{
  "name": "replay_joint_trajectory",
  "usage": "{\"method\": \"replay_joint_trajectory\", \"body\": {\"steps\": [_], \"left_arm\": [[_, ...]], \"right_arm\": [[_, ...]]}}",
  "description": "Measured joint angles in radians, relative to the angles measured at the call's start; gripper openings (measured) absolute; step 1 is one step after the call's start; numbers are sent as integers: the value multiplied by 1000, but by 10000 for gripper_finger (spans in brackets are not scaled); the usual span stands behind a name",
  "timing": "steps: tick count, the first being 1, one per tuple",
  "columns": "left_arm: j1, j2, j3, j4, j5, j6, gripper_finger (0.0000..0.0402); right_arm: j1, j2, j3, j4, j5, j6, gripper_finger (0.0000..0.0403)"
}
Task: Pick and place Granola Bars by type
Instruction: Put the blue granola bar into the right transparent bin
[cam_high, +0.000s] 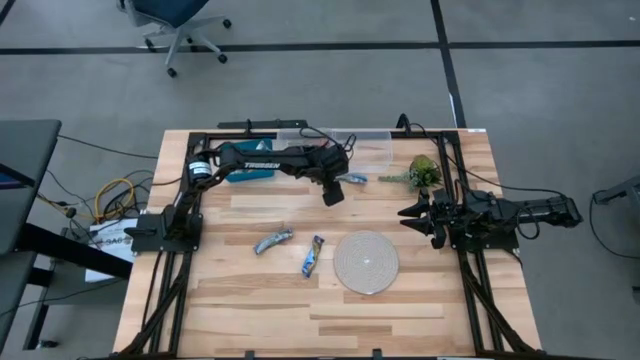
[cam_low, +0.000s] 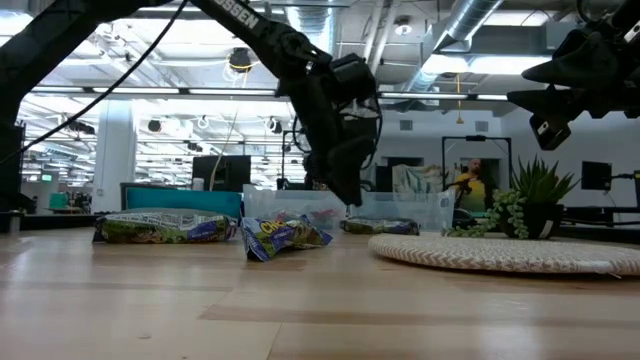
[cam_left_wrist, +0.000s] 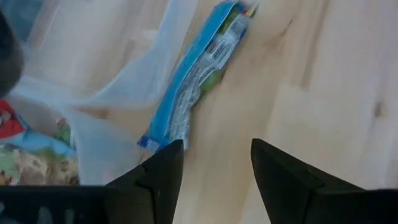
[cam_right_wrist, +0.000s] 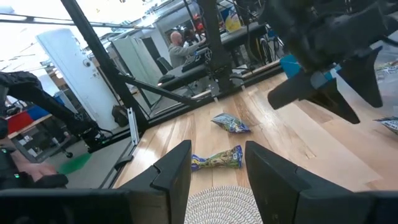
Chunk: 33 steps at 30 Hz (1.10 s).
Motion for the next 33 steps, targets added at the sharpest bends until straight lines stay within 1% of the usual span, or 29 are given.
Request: {"method": "replay_joint_trajectory", "body": {"steps": [8, 10, 15, 22, 24, 26, 29, 33], "left_arm": [[11, 67, 7, 61, -14, -5, 183], [11, 69, 7, 70, -35, -5, 183], [19, 69, 7, 78, -128, 1, 183], [28, 69, 6, 77, -108, -5, 179], [28, 73, 6, 72, -100, -6, 165], [27, 80, 6, 66, -78, -8, 142], [24, 80, 5, 61, -41, -9, 97], [19, 80, 5, 63, -30, -9, 35]], "right_arm": [[0, 0, 0, 1, 0, 0, 144], [0, 0, 0, 0, 0, 0, 144], [0, 0, 0, 0, 0, 0, 141], [0, 0, 0, 0, 0, 0, 144], [0, 0, 0, 0, 0, 0, 143], [0, 0, 0, 0, 0, 0, 141], [0, 0, 0, 0, 0, 0, 141], [0, 0, 0, 0, 0, 0, 144]]}}
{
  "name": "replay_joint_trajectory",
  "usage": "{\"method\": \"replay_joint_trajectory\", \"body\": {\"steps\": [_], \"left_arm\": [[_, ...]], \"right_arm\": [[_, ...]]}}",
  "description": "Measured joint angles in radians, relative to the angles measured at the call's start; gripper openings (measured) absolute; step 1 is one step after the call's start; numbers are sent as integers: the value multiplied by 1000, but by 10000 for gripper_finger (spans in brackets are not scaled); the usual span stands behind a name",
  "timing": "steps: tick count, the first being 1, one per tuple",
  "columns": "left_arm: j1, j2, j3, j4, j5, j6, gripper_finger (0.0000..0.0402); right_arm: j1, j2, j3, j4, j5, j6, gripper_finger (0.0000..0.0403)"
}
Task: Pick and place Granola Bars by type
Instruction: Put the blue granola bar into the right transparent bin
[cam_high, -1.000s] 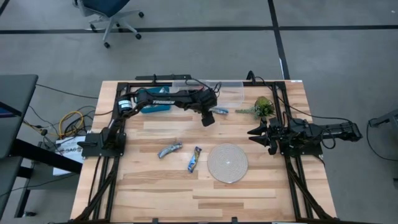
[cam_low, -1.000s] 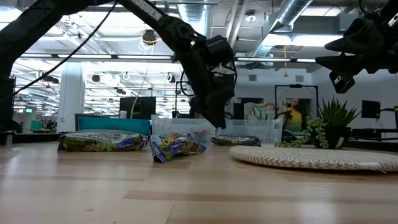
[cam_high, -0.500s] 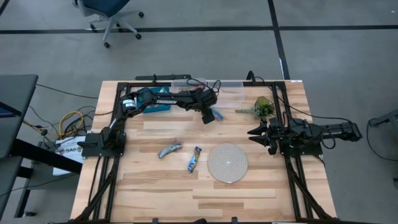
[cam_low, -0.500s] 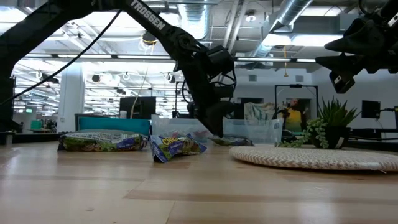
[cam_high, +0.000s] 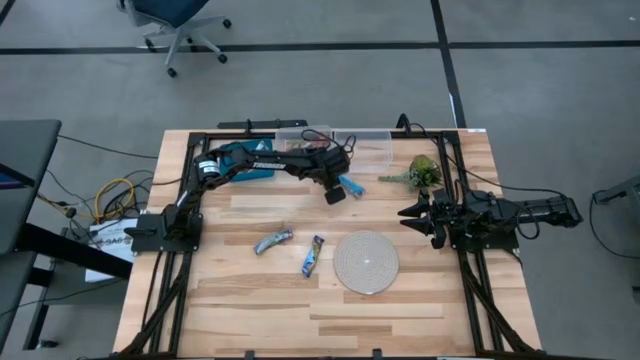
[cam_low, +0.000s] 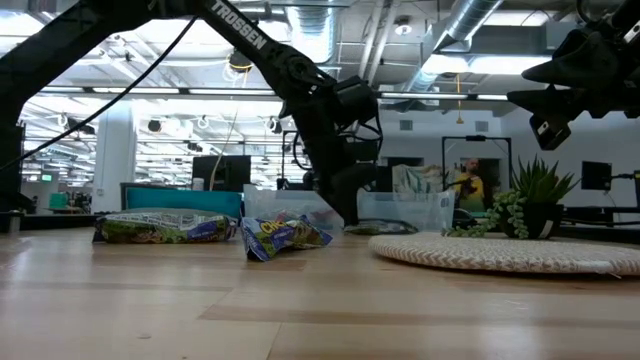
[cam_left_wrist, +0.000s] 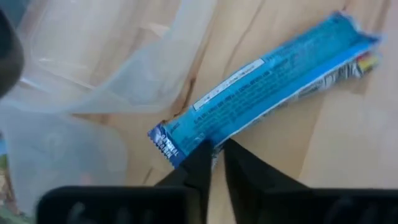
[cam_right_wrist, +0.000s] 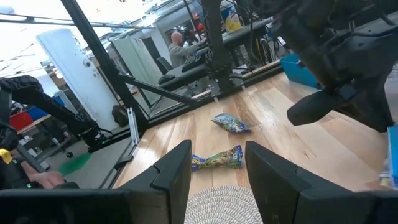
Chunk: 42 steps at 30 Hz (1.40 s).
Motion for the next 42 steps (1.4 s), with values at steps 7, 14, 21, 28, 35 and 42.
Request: {"method": "replay_joint_trajectory", "body": {"steps": [7, 14, 21, 28, 35, 42], "left_arm": [[-12, 0, 0, -21, 66, -15, 3], [-35, 0, 0, -45, 180, -42, 0], [-44, -9, 0, -54, 291, -81, 0], [-50, -20, 0, -88, 319, -81, 0], [-53, -59, 0, -70, 258, -80, 6], [-45, -76, 0, -42, 243, -18, 59]], "right_arm": [[0, 0, 0, 0, 0, 0, 141], [0, 0, 0, 0, 0, 0, 144], [0, 0, 0, 0, 0, 0, 141], [0, 0, 0, 0, 0, 0, 143], [0, 0, 0, 0, 0, 0, 142], [0, 0, 0, 0, 0, 0, 142]]}}
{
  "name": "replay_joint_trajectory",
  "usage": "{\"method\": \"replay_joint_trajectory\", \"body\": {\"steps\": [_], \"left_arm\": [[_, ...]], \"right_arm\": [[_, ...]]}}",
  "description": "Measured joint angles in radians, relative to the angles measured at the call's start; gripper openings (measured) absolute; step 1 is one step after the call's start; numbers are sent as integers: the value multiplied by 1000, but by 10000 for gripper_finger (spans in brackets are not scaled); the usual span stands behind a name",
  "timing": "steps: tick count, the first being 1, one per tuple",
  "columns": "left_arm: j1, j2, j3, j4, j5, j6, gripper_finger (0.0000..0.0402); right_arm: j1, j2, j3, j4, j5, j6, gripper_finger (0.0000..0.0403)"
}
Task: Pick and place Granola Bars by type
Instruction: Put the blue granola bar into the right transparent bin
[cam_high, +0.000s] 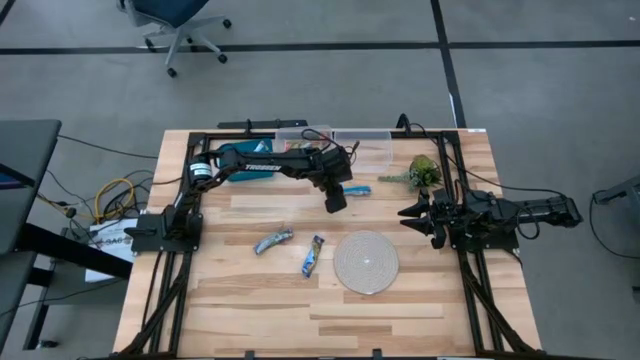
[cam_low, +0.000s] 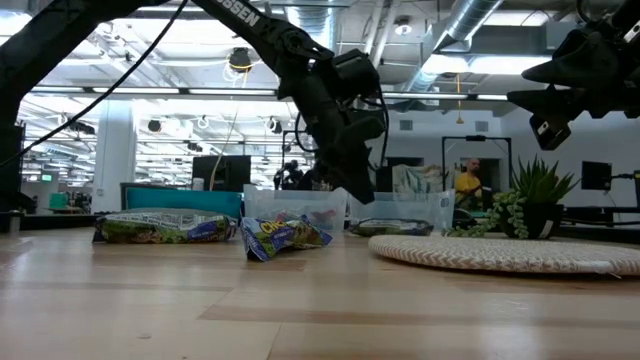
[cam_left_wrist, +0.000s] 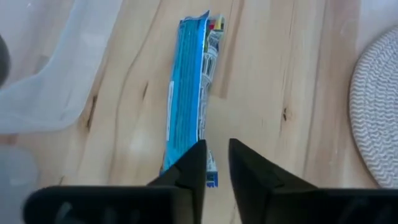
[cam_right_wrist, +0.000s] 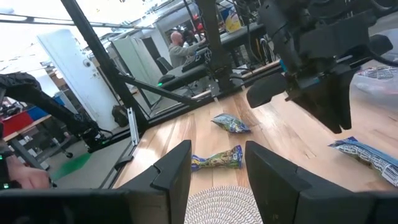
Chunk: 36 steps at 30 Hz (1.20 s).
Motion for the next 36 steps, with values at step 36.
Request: {"method": "replay_joint_trajectory", "body": {"steps": [36], "left_arm": [[15, 77, 1, 9, -116, 86, 104]], "right_arm": [[0, 0, 0, 0, 0, 0, 143]]}}
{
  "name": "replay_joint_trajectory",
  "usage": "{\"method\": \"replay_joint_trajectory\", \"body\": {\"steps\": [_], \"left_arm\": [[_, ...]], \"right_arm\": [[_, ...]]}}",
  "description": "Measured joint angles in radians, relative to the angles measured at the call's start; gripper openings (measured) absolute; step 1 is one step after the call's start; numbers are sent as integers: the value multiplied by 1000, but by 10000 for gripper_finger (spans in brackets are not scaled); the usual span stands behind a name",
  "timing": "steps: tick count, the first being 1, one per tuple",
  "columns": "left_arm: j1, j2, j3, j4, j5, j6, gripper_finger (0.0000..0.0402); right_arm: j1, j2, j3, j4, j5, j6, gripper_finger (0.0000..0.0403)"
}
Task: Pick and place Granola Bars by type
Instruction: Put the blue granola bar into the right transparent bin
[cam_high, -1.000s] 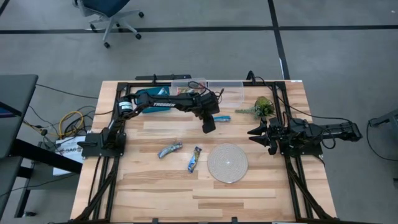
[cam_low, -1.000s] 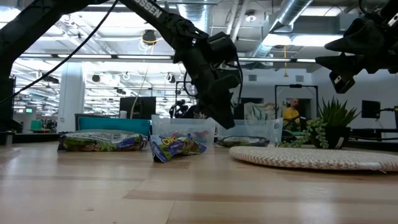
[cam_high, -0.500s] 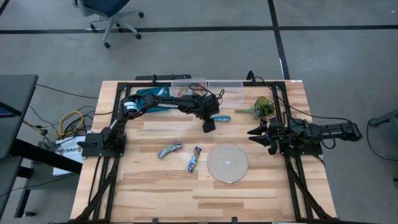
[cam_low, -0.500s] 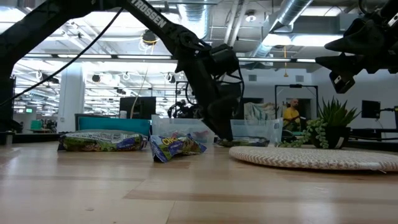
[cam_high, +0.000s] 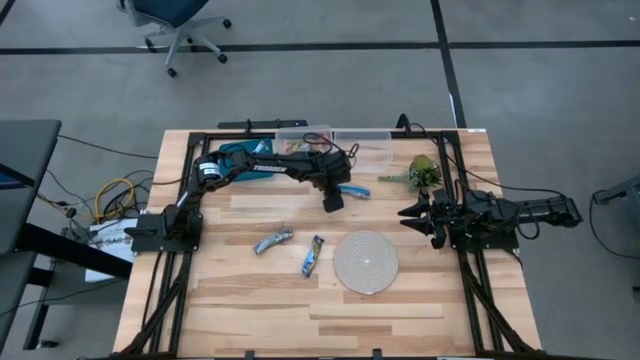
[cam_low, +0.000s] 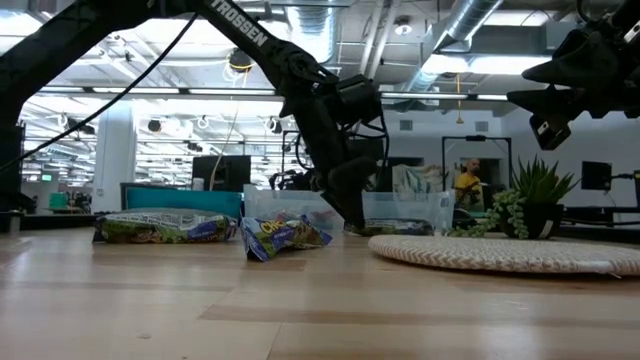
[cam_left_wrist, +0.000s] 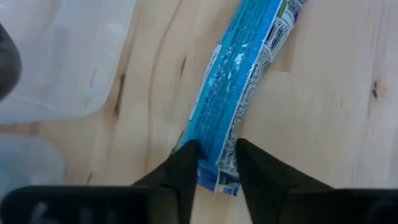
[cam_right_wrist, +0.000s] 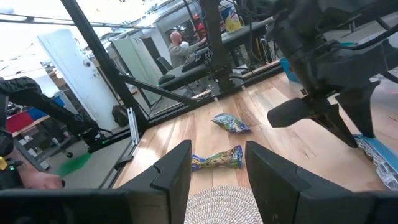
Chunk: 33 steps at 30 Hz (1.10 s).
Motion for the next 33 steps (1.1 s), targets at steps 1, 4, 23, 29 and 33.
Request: {"method": "replay_joint_trajectory", "body": {"steps": [1, 4, 23, 29, 33], "left_arm": [[1, 0, 0, -3, 8, 0, 90], [0, 0, 0, -10, 10, 0, 52], [-1, -71, -1, -8, 11, -108, 5], [17, -145, 0, 18, 8, -141, 5], [43, -171, 30, 40, 4, -165, 4]], "right_arm": [[0, 0, 0, 0, 0, 0, 143], [0, 0, 0, 0, 0, 0, 141], [0, 0, 0, 0, 0, 0, 144], [0, 0, 0, 0, 0, 0, 141], [0, 0, 0, 0, 0, 0, 143]]}}
